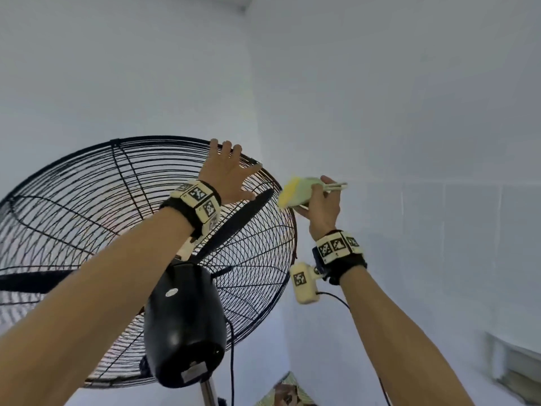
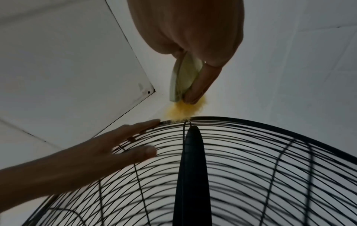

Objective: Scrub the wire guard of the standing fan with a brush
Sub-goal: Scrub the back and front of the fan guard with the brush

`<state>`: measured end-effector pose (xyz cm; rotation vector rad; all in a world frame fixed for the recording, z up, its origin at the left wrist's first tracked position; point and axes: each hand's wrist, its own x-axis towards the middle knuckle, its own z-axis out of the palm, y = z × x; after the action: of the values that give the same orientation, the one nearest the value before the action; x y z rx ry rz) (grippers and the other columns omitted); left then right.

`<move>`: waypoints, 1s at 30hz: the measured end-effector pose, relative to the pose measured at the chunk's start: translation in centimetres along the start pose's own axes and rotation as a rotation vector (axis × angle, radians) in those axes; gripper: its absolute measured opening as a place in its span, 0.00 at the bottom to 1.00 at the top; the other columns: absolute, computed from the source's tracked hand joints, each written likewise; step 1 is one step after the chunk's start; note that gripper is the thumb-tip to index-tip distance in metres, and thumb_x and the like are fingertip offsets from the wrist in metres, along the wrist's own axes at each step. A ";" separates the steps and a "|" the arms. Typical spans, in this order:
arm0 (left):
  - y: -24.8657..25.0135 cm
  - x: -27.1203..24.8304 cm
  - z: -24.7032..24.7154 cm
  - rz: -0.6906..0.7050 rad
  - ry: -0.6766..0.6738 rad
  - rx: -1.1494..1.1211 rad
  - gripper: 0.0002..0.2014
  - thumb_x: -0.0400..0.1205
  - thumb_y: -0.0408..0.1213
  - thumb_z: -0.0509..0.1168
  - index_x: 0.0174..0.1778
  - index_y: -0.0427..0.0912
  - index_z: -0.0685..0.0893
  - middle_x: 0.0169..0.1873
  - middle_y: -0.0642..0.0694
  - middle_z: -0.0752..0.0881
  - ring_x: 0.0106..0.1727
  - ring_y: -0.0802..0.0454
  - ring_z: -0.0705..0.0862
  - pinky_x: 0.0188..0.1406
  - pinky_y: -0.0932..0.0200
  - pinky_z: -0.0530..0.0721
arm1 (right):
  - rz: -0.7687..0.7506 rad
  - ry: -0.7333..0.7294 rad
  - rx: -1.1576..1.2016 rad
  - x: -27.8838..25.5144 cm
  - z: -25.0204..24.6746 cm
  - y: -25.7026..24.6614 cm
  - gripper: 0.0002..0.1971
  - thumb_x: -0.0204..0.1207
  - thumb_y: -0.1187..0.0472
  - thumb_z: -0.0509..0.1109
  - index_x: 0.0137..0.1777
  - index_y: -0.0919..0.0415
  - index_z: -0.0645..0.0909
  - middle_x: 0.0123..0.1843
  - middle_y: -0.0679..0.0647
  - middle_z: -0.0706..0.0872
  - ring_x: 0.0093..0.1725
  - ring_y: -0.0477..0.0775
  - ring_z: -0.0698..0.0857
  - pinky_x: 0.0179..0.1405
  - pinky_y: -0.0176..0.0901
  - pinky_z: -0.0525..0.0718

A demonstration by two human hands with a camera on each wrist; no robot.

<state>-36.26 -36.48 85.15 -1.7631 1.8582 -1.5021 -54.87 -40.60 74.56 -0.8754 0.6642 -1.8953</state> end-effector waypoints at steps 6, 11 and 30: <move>-3.9 -2.1 1.2 -0.101 0.061 -0.017 0.58 0.65 0.90 0.52 0.90 0.68 0.46 0.82 0.40 0.68 0.79 0.32 0.68 0.80 0.28 0.61 | -0.100 -0.123 -0.153 3.6 2.4 -0.7 0.17 0.88 0.62 0.64 0.75 0.54 0.77 0.63 0.56 0.82 0.52 0.48 0.85 0.44 0.58 0.94; -3.6 -1.2 1.7 -0.112 0.039 -0.024 0.57 0.67 0.89 0.53 0.90 0.67 0.48 0.81 0.39 0.69 0.78 0.32 0.68 0.80 0.28 0.61 | -0.183 -0.171 -0.425 5.5 0.8 -1.3 0.08 0.80 0.57 0.72 0.40 0.57 0.86 0.45 0.56 0.90 0.48 0.57 0.91 0.47 0.60 0.94; -2.8 -1.4 1.2 -0.097 0.078 -0.045 0.56 0.67 0.88 0.55 0.90 0.67 0.51 0.81 0.40 0.69 0.79 0.33 0.68 0.81 0.28 0.60 | -0.269 -0.055 -0.229 0.4 0.6 2.2 0.15 0.87 0.60 0.66 0.73 0.57 0.81 0.54 0.45 0.86 0.46 0.38 0.88 0.48 0.54 0.94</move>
<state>-33.19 -35.38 85.96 -1.8656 1.8819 -1.5968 -53.39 -42.00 73.39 -1.2093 0.7724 -2.0499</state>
